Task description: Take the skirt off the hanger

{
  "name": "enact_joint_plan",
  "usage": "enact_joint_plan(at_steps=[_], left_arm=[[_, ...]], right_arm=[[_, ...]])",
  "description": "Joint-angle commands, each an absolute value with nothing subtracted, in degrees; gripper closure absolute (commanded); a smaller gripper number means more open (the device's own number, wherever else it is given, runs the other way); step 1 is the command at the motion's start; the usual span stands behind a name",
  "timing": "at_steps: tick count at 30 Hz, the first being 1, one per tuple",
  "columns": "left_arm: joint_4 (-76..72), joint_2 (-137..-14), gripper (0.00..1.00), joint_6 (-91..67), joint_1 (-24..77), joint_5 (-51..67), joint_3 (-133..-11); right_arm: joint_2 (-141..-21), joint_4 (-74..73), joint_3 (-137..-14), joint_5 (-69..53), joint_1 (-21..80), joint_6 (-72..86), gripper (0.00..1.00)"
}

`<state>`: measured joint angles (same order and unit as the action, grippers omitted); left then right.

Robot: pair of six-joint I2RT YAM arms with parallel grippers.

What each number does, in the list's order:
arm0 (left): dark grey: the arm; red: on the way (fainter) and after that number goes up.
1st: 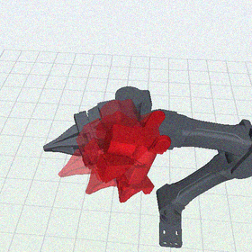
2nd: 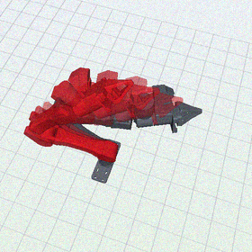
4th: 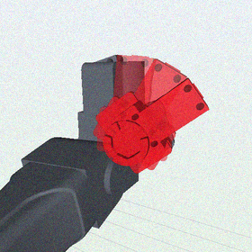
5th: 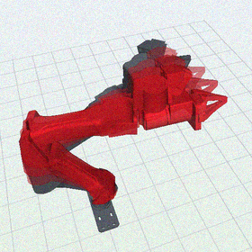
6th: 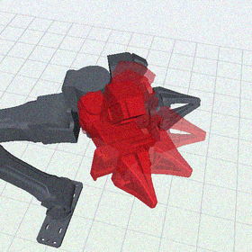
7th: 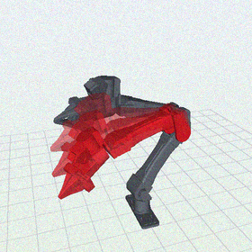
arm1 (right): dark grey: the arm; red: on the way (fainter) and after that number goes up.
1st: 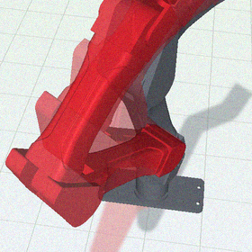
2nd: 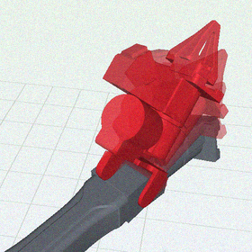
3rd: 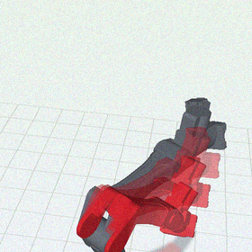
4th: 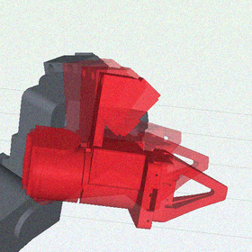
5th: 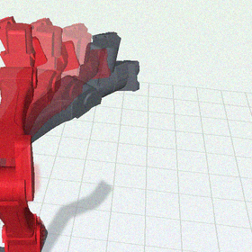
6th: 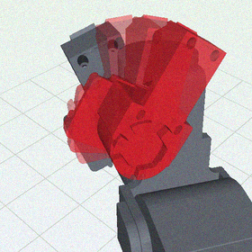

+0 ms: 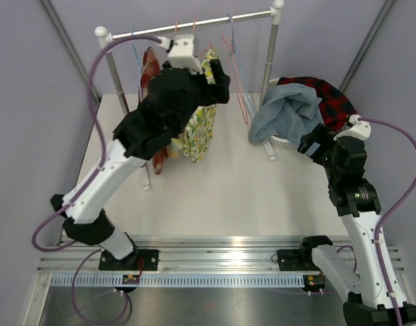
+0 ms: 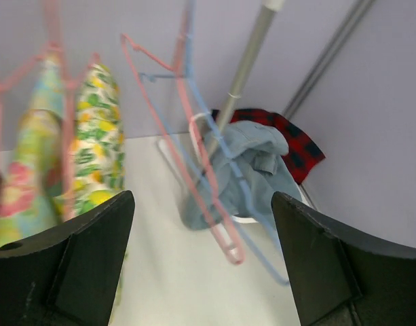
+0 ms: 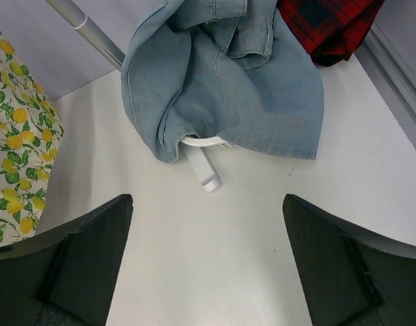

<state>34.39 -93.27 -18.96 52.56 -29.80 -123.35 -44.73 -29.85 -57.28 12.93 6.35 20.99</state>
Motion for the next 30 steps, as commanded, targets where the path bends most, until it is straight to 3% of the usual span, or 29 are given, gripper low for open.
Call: enact_joint_plan(at_steps=[1, 8, 14, 30], left_arm=[[35.5, -86.6, 0.14, -17.6, 51.5, -36.4, -119.5], [38.2, -84.3, 0.15, -14.6, 51.1, -39.2, -117.6], [38.3, -85.3, 0.2, -14.8, 46.9, -34.0, -117.3], [36.3, -98.2, 0.23, -15.8, 42.4, -25.1, -123.7]], right_arm=[[-42.3, -32.2, -57.6, 13.3, 6.5, 22.0, 0.01], [-39.4, -35.7, -58.2, 13.5, 6.5, 22.5, 0.01], [-37.1, -38.6, -58.6, 14.5, 6.5, 22.7, 0.01], [-34.5, -42.8, -58.5, 17.5, 6.5, 20.9, 0.01]])
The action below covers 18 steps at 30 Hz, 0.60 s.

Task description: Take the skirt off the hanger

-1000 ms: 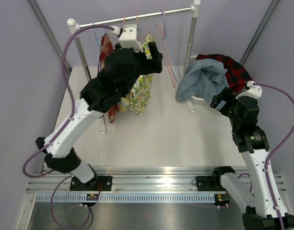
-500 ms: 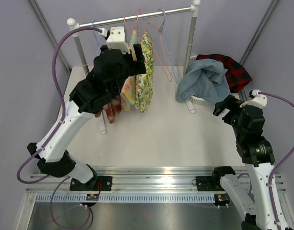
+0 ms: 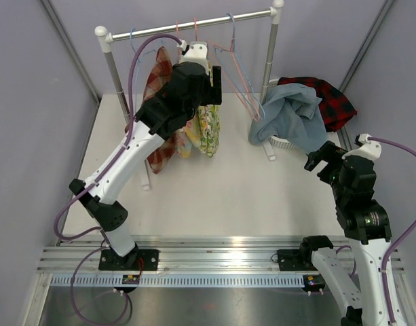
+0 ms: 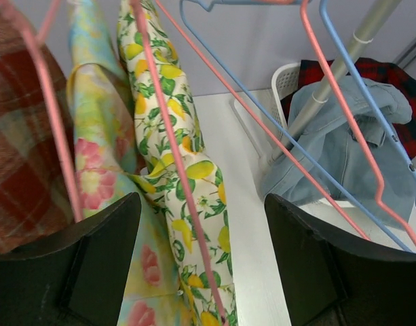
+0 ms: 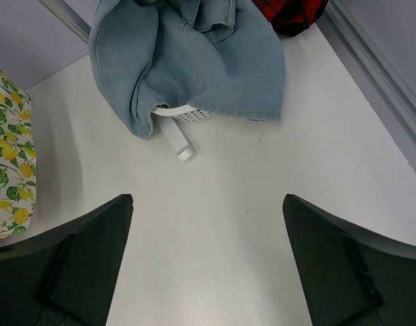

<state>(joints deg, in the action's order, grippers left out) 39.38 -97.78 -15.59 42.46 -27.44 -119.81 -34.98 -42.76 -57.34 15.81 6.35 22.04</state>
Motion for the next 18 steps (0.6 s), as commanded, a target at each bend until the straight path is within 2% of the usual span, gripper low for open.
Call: enact_joint_plan(at_steps=[1, 3, 6, 7, 10, 11, 13, 14, 15, 18], left_arm=[[36.4, -98.9, 0.24, -15.7, 42.3, -25.3, -124.2], [36.9, -100.5, 0.24, -15.6, 42.0, -25.8, -125.2], [36.8, -101.9, 0.34, -16.1, 41.3, -26.5, -125.4], [36.8, -102.2, 0.44, -16.3, 41.1, -26.5, -125.3], [37.4, -103.5, 0.54, -16.8, 40.3, -27.1, -125.5], [37.5, -103.9, 0.63, -17.0, 40.1, -27.2, -125.6], [38.0, -104.7, 0.74, -17.3, 39.5, -27.8, -125.9], [38.3, -104.8, 0.89, -17.3, 39.0, -27.8, -126.3], [38.9, -105.1, 0.97, -17.3, 38.9, -27.9, -126.7], [40.5, -105.3, 1.0, -16.4, 38.8, -28.2, -128.8]], right_arm=[[-34.6, -42.7, -58.4, 17.8, 6.5, 20.8, 0.01], [-34.5, -42.6, -58.3, 18.0, 6.5, 20.7, 0.01], [-34.7, -42.5, -58.4, 17.8, 6.5, 20.4, 0.0], [-34.9, -42.4, -58.4, 17.8, 6.5, 20.4, 0.01], [-34.9, -42.1, -58.1, 17.6, 6.5, 20.4, 0.0], [-34.9, -42.2, -58.1, 17.6, 6.5, 20.2, 0.01], [-34.9, -42.0, -58.0, 17.4, 6.5, 20.2, 0.01], [-34.9, -42.0, -57.9, 17.4, 6.5, 20.2, 0.0], [-34.9, -41.9, -57.8, 17.0, 6.5, 20.2, 0.01], [-34.9, -40.6, -57.9, 13.1, 6.5, 19.5, 0.0]])
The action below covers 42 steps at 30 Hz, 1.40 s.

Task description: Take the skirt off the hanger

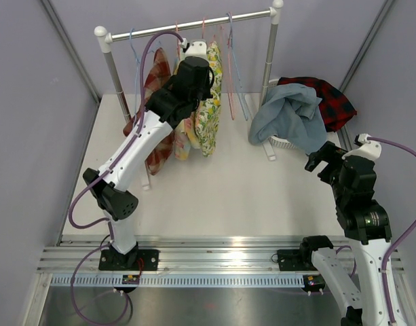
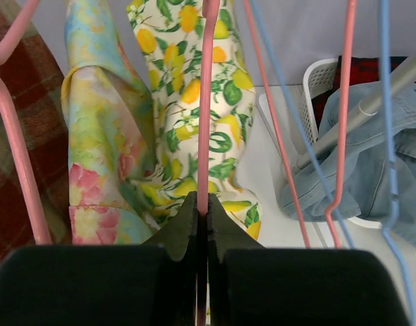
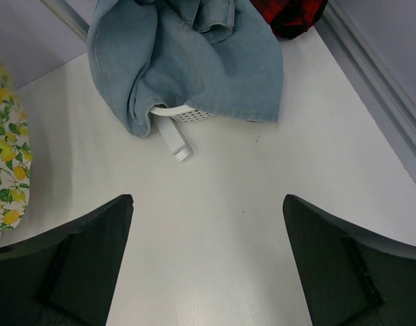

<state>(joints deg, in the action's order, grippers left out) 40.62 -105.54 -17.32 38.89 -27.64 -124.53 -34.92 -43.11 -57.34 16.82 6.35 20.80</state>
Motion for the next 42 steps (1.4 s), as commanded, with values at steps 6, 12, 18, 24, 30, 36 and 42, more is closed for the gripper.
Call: enact_joint_plan(at_steps=[6, 12, 18, 24, 30, 36, 42], left_arm=[[42.0, -99.8, 1.0, -14.8, 40.8, -27.8, -132.1], [45.4, -98.7, 1.0, -13.7, 45.5, -31.4, -138.1], [45.1, -98.0, 1.0, -14.5, 46.9, -33.4, -137.4], [42.8, -99.3, 1.0, -13.3, 46.9, -36.4, -137.5], [44.0, -96.3, 1.0, -13.4, 46.9, -36.1, -131.5], [39.3, -87.9, 1.0, -12.7, 46.9, -37.3, -118.2], [38.6, -85.6, 1.0, -13.7, 46.9, -35.9, -114.6]], right_arm=[[-31.5, -35.8, -61.2, 7.2, 6.5, 17.8, 0.01], [-41.5, -37.4, -71.9, -1.6, 6.5, 14.6, 0.02], [-47.1, -39.3, -80.3, -4.6, 7.8, 13.9, 0.01], [-65.6, -46.0, -88.8, 11.7, 22.6, 8.4, 0.0], [-67.2, -39.7, -83.7, 21.4, 47.5, 13.1, 0.01], [-72.6, -32.1, -65.0, 23.7, 57.9, 26.3, 0.01], [-82.7, -24.2, -59.0, 17.9, 58.3, 34.4, 0.0]])
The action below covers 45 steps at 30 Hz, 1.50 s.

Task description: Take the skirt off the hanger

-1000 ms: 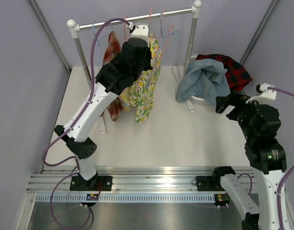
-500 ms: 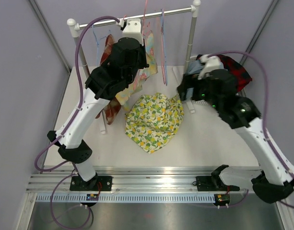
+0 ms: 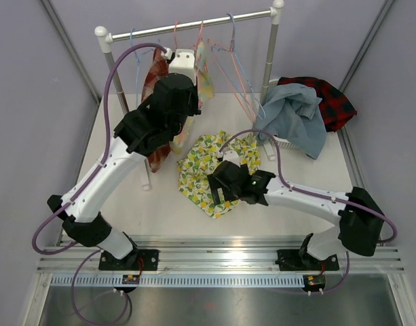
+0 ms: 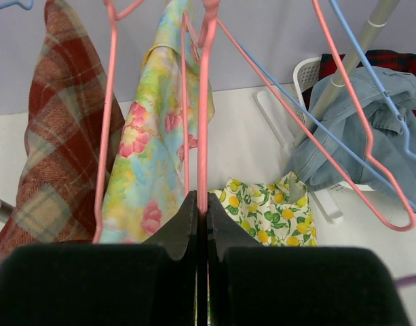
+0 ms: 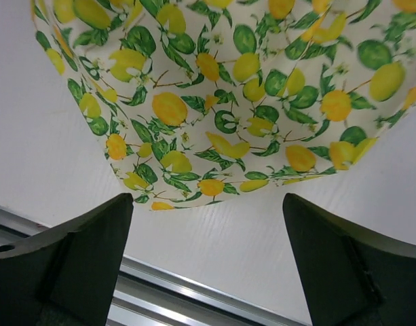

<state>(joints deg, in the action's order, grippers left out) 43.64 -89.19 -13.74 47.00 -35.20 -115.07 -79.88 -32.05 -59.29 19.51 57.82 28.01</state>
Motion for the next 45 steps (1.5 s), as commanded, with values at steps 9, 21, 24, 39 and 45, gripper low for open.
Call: enact_joint_plan(at_steps=[9, 21, 24, 39, 45], left_arm=[[36.8, -82.2, 1.0, -13.3, 46.9, -34.7, -109.9], [37.4, -77.9, 1.0, -13.9, 47.0, -33.9, -106.1], [37.8, -76.8, 1.0, -14.3, 46.9, -33.9, -105.4], [37.8, -74.4, 1.0, -16.3, 47.2, -32.3, -102.9], [39.0, -81.8, 1.0, -13.5, 48.4, -31.0, -111.4]], right_arm=[[-96.6, -17.8, -62.6, 17.8, 58.4, 32.7, 0.01], [-105.6, -11.5, -61.5, 17.8, 58.4, 32.8, 0.7], [-103.7, -13.1, -59.5, 18.4, 59.0, 34.1, 1.0], [-52.6, -50.8, -76.9, 50.4, 66.2, 31.8, 1.0], [-58.6, -50.5, -92.5, 71.1, 65.3, 8.0, 1.0]])
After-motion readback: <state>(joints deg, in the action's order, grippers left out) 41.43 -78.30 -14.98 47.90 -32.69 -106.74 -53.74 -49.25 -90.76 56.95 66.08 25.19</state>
